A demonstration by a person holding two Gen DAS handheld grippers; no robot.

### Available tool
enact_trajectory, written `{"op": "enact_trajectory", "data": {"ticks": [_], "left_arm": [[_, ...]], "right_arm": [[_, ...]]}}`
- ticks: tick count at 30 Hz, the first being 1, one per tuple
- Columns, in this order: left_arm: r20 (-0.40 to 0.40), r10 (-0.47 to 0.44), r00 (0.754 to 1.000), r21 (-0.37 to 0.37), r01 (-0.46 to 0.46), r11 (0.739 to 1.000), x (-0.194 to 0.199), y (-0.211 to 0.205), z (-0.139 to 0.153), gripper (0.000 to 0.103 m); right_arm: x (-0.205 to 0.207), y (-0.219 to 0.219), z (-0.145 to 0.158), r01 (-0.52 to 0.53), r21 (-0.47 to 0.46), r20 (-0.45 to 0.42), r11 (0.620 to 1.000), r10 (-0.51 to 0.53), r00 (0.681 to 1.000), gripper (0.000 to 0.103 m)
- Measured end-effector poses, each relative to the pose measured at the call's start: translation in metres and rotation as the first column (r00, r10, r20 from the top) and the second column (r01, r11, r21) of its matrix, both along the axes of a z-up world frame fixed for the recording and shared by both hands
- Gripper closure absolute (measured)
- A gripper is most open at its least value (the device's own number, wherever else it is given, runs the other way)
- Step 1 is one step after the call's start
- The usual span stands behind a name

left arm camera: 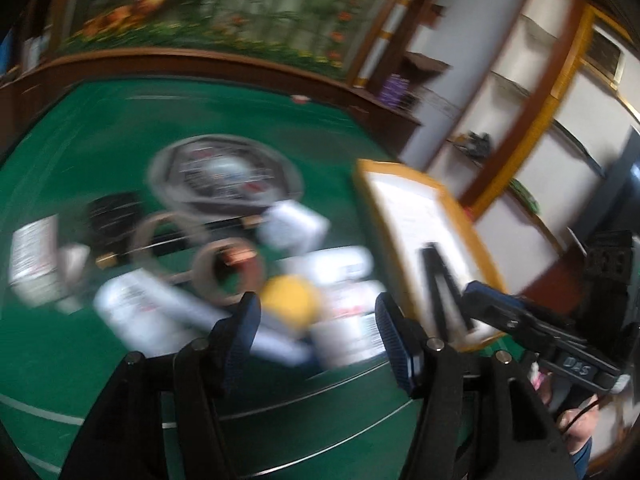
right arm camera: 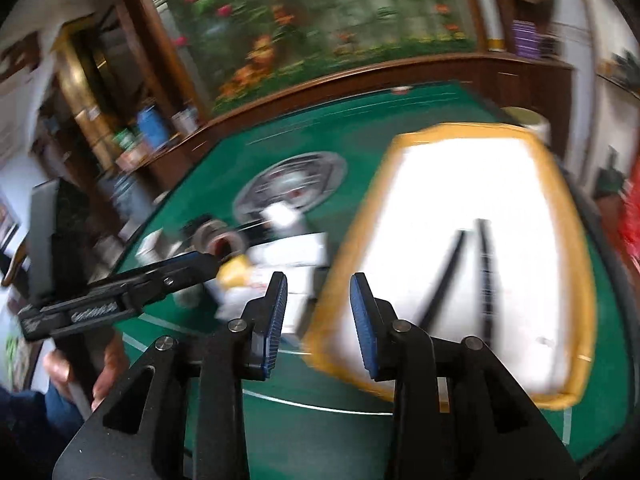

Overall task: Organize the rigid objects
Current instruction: 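Move both grippers back to the clutter toward the white bottle and PAINT marker, then grasp the white medicine bottle with the left gripper while the right grasps the white PAINT marker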

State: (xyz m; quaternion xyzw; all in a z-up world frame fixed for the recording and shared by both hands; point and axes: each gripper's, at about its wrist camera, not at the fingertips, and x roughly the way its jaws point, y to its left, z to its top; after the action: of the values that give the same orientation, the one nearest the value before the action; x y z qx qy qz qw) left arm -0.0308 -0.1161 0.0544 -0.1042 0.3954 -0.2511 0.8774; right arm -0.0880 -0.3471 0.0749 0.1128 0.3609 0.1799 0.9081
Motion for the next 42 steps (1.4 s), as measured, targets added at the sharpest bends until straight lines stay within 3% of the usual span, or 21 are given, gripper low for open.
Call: {"op": "enact_trajectory", "data": {"ticks": [4, 8, 11, 13, 16, 19, 21, 23, 25, 28, 32, 34, 37, 39, 40, 42], "left_arm": [[-0.044, 0.104, 0.994, 0.0, -0.104, 0.995, -0.002, 0.05, -0.011, 0.043], [-0.098, 0.19, 0.977, 0.021, -0.189, 0.982, -0.001, 0.087, -0.028, 0.043], [-0.161, 0.226, 0.961, -0.02, -0.232, 0.973, 0.002, 0.109, -0.039, 0.043], [-0.164, 0.233, 0.958, -0.031, -0.241, 0.97, -0.001, 0.116, -0.04, 0.043], [-0.146, 0.229, 0.962, -0.018, -0.234, 0.972, -0.007, 0.118, -0.037, 0.043], [-0.147, 0.225, 0.963, -0.017, -0.23, 0.973, -0.01, 0.124, -0.041, 0.039], [-0.14, 0.233, 0.962, -0.022, -0.239, 0.971, -0.01, 0.127, -0.04, 0.035], [-0.148, 0.226, 0.963, -0.031, -0.233, 0.972, -0.007, 0.127, -0.041, 0.034], [-0.142, 0.224, 0.964, -0.014, -0.228, 0.973, -0.006, 0.125, -0.041, 0.034], [-0.118, 0.211, 0.97, 0.024, -0.21, 0.977, -0.005, 0.119, -0.038, 0.034], [-0.06, 0.192, 0.98, 0.085, -0.186, 0.979, -0.002, 0.11, -0.03, 0.034], [-0.05, 0.184, 0.982, 0.106, -0.178, 0.978, -0.001, 0.108, -0.029, 0.034], [-0.054, 0.177, 0.983, 0.114, -0.17, 0.979, -0.002, 0.108, -0.03, 0.034], [-0.031, 0.163, 0.986, 0.145, -0.157, 0.977, -0.004, 0.106, -0.028, 0.034], [-0.013, 0.148, 0.989, 0.168, -0.143, 0.975, -0.005, 0.104, -0.026, 0.034], [0.009, 0.112, 0.994, 0.201, -0.111, 0.973, -0.004, 0.1, -0.02, 0.034]], "right_arm": [[0.017, 0.054, -0.005, -0.173, 0.041, -0.053, 0.984, 0.176, 0.983, 0.071], [0.045, 0.107, -0.024, -0.274, 0.101, -0.142, 0.956, 0.287, 0.947, 0.07], [0.068, 0.139, -0.038, -0.28, 0.126, -0.186, 0.952, 0.3, 0.936, 0.07], [0.08, 0.147, -0.047, -0.247, 0.157, -0.208, 0.956, 0.277, 0.938, 0.07], [0.092, 0.162, -0.061, -0.196, 0.126, -0.237, 0.972, 0.221, 0.946, 0.07], [0.087, 0.176, -0.066, -0.288, 0.246, -0.255, 0.926, 0.349, 0.902, 0.067], [0.084, 0.175, -0.063, -0.295, 0.26, -0.235, 0.919, 0.357, 0.904, 0.07], [0.082, 0.168, -0.056, -0.281, 0.208, -0.206, 0.937, 0.322, 0.924, 0.07], [0.079, 0.166, -0.05, -0.263, 0.028, -0.172, 0.965, 0.263, 0.949, 0.071], [0.079, 0.165, -0.053, -0.249, -0.153, -0.169, 0.957, 0.223, 0.96, 0.071], [0.088, 0.162, -0.065, -0.29, -0.214, -0.205, 0.933, 0.247, 0.947, 0.069], [0.083, 0.17, -0.065, -0.309, -0.303, -0.186, 0.902, 0.263, 0.947, 0.065], [0.073, 0.177, -0.065, -0.326, -0.326, -0.161, 0.887, 0.288, 0.944, 0.065], [0.067, 0.181, -0.067, -0.349, -0.354, -0.175, 0.868, 0.305, 0.936, 0.073], [0.062, 0.182, -0.066, -0.367, -0.341, -0.183, 0.865, 0.321, 0.929, 0.089], [0.055, 0.178, -0.066, -0.396, -0.292, -0.199, 0.871, 0.349, 0.916, 0.088]]}}
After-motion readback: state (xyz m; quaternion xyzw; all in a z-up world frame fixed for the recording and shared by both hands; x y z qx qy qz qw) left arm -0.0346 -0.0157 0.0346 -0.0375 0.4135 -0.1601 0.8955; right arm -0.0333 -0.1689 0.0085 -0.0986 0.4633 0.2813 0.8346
